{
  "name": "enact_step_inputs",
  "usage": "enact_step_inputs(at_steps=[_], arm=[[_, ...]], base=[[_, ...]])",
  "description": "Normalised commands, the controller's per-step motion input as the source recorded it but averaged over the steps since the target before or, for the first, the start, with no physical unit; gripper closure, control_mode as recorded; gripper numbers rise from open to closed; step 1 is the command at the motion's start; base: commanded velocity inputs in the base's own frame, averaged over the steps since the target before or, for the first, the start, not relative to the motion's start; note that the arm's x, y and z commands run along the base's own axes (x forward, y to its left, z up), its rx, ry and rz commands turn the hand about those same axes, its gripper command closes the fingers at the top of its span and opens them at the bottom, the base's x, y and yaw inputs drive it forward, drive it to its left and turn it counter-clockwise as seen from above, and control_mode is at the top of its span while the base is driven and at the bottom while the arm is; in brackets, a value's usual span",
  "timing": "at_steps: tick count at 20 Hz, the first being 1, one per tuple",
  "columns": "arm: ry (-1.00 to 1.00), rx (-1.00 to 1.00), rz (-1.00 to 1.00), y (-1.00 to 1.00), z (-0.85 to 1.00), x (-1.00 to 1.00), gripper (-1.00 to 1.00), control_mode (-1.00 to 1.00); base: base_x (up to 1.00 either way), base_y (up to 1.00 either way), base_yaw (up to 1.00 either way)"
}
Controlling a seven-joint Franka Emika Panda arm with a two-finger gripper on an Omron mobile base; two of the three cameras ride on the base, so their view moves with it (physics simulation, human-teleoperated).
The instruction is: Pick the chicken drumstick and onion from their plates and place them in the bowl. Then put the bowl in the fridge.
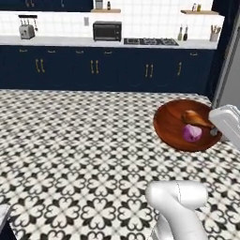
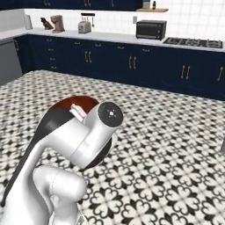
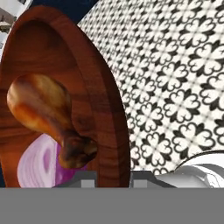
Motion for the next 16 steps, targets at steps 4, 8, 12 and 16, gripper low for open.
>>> enact_step_inputs(at_steps=[4, 8, 12, 16], arm=[[0.00, 0.00, 0.00, 0.00, 0.00, 0.00, 1.00, 1.00], [0.00, 0.00, 0.00, 0.00, 0.00, 0.00, 1.00, 1.00], [0.00, 0.00, 0.00, 0.00, 0.00, 0.00, 1.00, 1.00], [0.00, 0.00, 0.00, 0.00, 0.00, 0.00, 1.00, 1.00]], base=[[0.95, 0.59, -0.07], [1.00, -0.12, -0.16], [1.00, -0.69, -0.07], [1.00, -0.30, -0.15]])
